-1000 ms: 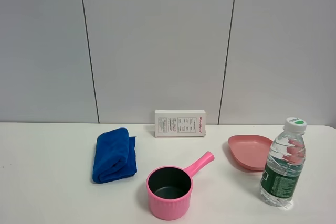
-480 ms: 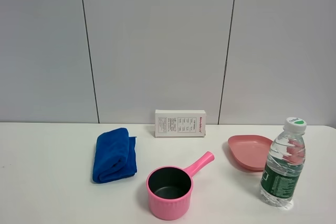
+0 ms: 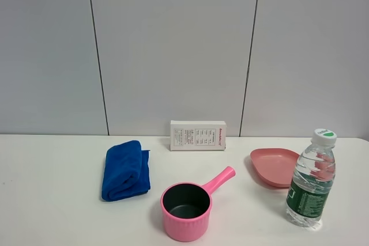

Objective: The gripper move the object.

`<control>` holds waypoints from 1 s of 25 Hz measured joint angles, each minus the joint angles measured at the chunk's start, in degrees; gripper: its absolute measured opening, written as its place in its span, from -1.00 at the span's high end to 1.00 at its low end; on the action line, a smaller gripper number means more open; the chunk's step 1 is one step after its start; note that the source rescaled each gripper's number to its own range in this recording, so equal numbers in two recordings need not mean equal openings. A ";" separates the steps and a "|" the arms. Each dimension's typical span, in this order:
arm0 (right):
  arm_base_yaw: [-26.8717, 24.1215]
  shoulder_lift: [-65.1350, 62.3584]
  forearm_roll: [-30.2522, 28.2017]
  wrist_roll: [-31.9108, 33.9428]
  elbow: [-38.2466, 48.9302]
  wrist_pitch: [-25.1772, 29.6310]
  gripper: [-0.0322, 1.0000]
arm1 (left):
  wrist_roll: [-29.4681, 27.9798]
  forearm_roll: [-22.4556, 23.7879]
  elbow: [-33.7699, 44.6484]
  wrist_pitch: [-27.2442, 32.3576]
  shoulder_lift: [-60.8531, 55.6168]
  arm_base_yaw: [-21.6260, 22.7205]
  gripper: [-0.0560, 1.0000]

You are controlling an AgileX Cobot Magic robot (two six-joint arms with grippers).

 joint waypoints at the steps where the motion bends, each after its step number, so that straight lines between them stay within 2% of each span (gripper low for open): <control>1: 0.00 0.00 0.00 0.00 0.00 0.00 -0.24 | 0.00 0.00 0.00 0.00 0.00 0.00 -1.00; 25: 0.00 0.00 0.00 0.00 0.00 0.00 -0.24 | 0.00 0.00 0.00 0.00 0.00 0.00 -1.00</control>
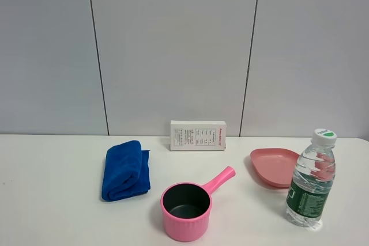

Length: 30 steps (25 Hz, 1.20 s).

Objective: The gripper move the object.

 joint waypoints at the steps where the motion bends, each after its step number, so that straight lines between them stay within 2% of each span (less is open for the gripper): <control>1: 0.00 0.00 0.00 0.00 0.00 0.00 -0.24 | 0.00 0.00 0.00 0.00 0.00 0.00 -1.00; 30: 0.00 0.00 0.00 0.00 0.00 0.00 -0.24 | 0.00 0.00 0.00 0.00 0.00 0.00 -1.00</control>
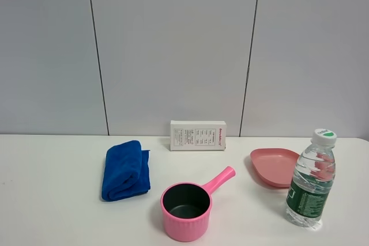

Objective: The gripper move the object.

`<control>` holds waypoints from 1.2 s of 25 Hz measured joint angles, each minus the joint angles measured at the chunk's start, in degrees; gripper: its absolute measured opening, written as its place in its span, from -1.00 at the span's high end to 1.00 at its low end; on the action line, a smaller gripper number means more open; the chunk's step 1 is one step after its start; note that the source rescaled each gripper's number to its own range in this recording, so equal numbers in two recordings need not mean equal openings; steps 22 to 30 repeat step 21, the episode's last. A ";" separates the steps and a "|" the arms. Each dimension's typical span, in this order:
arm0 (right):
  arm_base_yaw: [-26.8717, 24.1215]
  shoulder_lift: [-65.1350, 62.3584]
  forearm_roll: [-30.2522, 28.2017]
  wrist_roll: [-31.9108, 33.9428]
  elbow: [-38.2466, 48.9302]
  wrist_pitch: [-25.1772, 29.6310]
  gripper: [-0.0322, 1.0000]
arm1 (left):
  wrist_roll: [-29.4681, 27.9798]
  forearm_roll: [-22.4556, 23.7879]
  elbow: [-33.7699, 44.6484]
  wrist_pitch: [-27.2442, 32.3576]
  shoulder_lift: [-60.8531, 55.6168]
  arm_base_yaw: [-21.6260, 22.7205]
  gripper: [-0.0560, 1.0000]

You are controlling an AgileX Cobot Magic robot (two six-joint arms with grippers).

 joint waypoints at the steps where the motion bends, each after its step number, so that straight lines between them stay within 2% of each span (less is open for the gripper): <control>1: 0.00 0.00 0.00 0.00 0.00 0.00 -0.24 | 0.00 0.00 0.00 0.00 0.00 0.00 -1.00; 30: 0.00 0.00 0.00 0.00 0.00 0.00 -0.24 | 0.00 0.00 0.00 0.00 0.00 0.00 -1.00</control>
